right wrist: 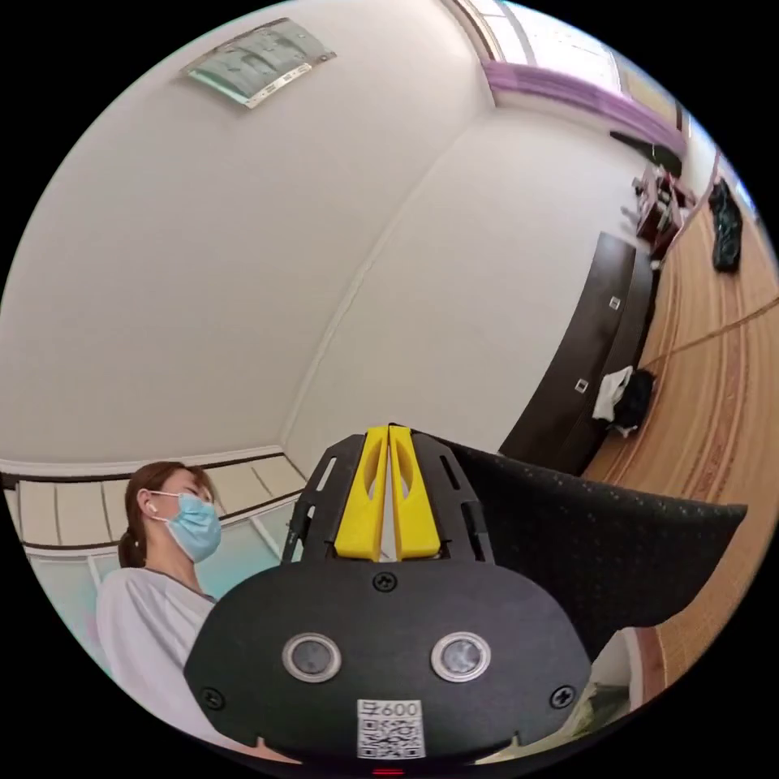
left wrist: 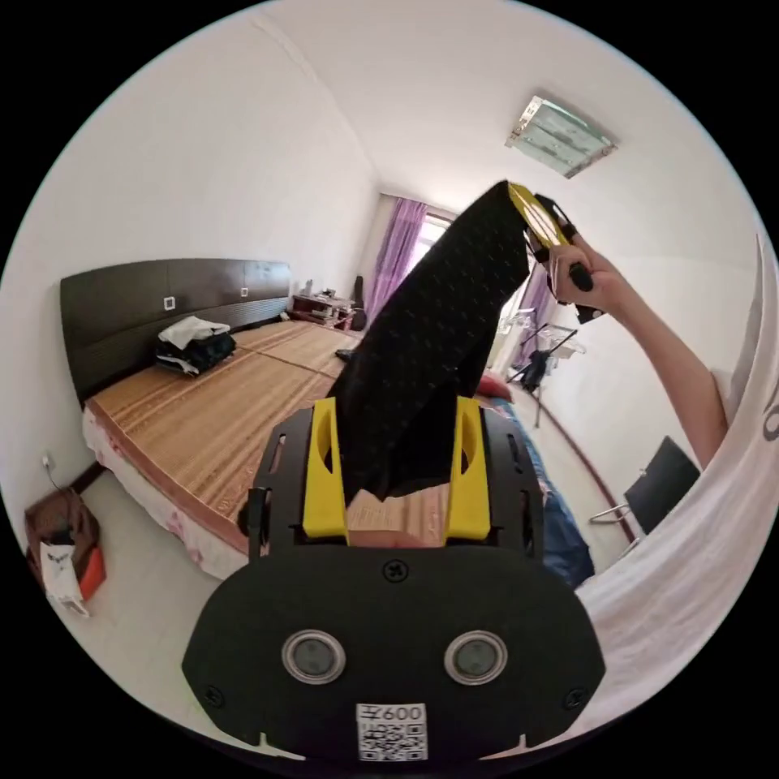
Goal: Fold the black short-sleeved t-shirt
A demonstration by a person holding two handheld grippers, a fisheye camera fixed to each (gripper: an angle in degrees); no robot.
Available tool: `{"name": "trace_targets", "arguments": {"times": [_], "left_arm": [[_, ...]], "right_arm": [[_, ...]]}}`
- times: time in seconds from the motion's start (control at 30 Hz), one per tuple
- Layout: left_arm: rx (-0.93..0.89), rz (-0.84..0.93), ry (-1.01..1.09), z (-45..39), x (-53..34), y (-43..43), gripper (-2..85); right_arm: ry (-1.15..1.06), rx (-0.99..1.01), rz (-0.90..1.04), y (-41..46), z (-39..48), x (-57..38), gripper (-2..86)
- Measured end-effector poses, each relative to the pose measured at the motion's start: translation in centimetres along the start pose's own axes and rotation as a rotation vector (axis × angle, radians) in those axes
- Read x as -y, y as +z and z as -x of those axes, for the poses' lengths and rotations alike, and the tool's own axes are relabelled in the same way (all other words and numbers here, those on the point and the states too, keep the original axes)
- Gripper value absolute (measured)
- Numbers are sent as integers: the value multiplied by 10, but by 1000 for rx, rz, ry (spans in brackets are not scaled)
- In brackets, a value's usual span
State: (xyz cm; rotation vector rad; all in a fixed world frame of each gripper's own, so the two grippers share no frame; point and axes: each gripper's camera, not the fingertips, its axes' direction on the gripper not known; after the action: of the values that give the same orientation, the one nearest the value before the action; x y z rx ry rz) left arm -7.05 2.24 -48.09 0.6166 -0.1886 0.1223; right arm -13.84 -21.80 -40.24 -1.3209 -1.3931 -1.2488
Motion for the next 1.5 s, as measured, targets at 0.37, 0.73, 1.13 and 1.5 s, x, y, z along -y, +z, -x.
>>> {"name": "trace_targets", "arguments": {"times": [0.37, 0.73, 1.13, 1.5], "left_arm": [[394, 386, -159, 252, 114, 223, 14], [220, 584, -165, 295, 96, 472, 8], [-146, 846, 229, 312, 36, 690, 9], [4, 901, 282, 214, -206, 764, 7]], "right_arm": [[392, 52, 7, 160, -224, 0, -8], [503, -763, 57, 153, -287, 18, -8], [612, -995, -392, 274, -369, -115, -9], [186, -1495, 23, 243, -527, -196, -9]]}}
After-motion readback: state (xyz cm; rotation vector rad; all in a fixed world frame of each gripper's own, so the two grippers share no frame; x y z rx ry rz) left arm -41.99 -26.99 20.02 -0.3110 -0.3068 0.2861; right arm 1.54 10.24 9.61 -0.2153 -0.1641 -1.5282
